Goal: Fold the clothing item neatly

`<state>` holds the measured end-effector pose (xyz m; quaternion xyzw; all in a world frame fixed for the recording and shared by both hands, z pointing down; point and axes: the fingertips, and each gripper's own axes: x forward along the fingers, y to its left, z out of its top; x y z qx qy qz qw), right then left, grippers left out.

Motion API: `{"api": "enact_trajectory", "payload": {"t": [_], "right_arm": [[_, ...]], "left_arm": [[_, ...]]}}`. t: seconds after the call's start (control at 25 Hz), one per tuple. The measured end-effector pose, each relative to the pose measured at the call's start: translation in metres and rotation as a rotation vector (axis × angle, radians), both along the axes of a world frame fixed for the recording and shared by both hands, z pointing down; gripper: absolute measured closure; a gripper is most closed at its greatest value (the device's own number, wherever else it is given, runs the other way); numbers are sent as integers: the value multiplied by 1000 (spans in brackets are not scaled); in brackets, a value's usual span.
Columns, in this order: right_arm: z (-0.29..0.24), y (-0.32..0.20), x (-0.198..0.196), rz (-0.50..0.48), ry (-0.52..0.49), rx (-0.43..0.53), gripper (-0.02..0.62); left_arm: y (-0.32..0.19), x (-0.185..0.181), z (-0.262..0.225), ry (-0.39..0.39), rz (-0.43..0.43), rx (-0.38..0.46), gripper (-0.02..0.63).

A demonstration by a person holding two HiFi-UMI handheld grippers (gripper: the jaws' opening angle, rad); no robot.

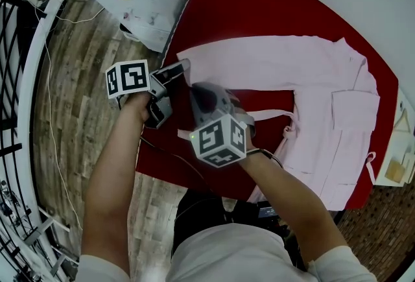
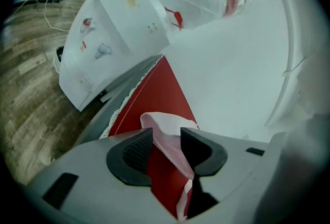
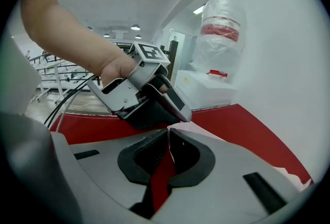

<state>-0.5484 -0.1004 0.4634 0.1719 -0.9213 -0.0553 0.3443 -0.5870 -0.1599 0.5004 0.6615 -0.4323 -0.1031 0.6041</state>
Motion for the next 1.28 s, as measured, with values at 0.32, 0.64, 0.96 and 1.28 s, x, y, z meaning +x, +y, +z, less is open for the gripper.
{"api": "enact_trajectory", "payload": {"t": [0.32,0.64,0.96,1.28], "right_arm": [[0,1,3,-2,-1,4,568],[-8,1,2,15,-31,5,568],[-3,10,4,-15,-2,20,568],[-16,4,6,15,-24,40,568]], "left_arm": [[-2,-6,1,77,-58,-12,456],[-14,-17,5,27,-103,-33,457],[-23,-28,7,-114,-120,-19,571],[-44,-24,-45,-240,-108,239,594]]}}
